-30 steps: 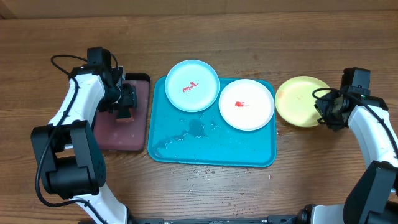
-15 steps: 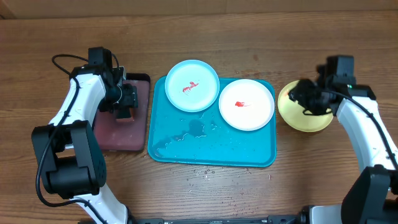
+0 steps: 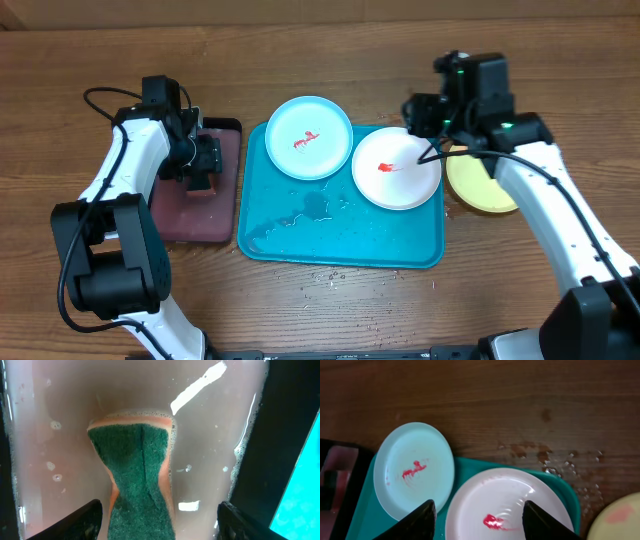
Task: Clean dirty plates on tray and stack at the side
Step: 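Move the right gripper to the white plate rim and grip it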
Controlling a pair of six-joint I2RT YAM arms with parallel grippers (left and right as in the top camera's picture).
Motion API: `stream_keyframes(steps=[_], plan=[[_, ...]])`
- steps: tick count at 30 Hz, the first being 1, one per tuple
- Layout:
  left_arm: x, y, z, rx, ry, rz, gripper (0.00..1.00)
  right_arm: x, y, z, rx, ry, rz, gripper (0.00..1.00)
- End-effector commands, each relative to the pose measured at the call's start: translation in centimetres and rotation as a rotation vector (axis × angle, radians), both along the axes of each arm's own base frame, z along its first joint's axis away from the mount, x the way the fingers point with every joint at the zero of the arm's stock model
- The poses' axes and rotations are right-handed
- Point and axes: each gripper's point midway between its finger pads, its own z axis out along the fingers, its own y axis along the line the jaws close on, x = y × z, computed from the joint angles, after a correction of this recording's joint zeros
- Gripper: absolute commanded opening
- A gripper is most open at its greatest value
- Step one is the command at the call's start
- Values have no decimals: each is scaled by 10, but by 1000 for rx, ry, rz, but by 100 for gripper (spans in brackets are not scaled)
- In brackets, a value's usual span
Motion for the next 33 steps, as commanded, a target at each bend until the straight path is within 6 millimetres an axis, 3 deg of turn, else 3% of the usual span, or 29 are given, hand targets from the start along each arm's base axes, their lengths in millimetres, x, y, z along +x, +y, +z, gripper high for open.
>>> stream_keyframes(steps=[1,5,12,21,25,29,33], plan=[[1,-4,7,-9,-18,-2,74,8,21,-14,-47,0,46,57],[1,-4,7,-9,-18,-2,74,10,35,-30,-62,97,68,59],[1,-4,7,-9,-18,-2,75,32,48,-29,-76,195,102,59],[1,-4,7,-8,-18,-2,75,36,79,-98,-57,301,172,55],[1,-4,7,-9,-18,-2,75,41,96,-115,-59,288,201,53],[1,-4,7,-9,-17,-2,75,41,100,-129,-71,304,176,50],[1,-4,7,-9,-17,-2,75,36,103,-145,-76,348,170,41]])
